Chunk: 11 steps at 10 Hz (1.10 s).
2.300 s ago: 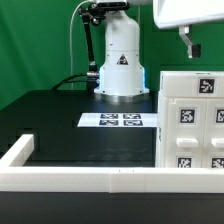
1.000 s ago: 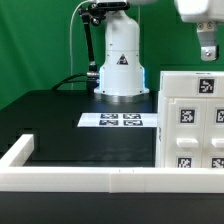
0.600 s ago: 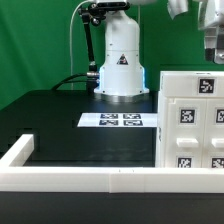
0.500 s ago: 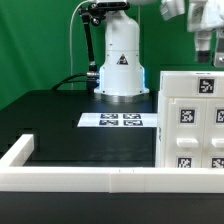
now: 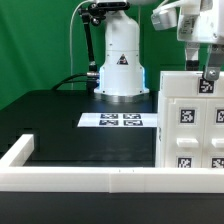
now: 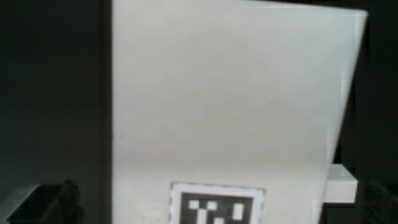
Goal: Assemble cabinet
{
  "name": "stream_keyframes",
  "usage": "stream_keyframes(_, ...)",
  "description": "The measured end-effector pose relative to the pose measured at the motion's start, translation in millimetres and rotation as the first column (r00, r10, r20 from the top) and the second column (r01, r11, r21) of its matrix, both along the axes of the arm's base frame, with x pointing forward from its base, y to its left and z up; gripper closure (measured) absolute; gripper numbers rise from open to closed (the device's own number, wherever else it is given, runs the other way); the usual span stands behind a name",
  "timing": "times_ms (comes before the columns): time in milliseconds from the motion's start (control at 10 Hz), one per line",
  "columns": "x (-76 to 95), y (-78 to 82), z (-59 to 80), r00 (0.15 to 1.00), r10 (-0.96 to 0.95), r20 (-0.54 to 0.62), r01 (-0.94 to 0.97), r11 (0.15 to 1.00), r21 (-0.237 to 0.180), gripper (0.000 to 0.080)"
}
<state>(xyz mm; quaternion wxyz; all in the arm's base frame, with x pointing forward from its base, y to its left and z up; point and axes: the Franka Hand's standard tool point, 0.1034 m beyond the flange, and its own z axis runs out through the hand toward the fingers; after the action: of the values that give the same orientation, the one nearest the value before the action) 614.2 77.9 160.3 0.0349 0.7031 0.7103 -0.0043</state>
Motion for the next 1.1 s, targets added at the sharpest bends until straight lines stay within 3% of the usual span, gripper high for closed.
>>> stream_keyframes(100,0.0,-0.2,-0.1,1.0,-0.007,0.0,0.007,1.0,0.0,0.0017)
stream_keyframes(200,0.1,-0.4,0.0,1.0,-0.012,0.001,0.012,1.0,0.0,0.0201)
stream_keyframes(300,0.1,-0.6,-0.1,1.0,-0.015,0.001,0.015,1.0,0.001,0.024)
stream_keyframes(700,0.1,-1.0,-0.1,0.994,-0.112,0.005,0.111,0.994,0.007,0.024)
stream_keyframes(1100,-0.4,-0.2,0.4,0.85,-0.526,0.02,0.526,0.85,0.031,0.0239)
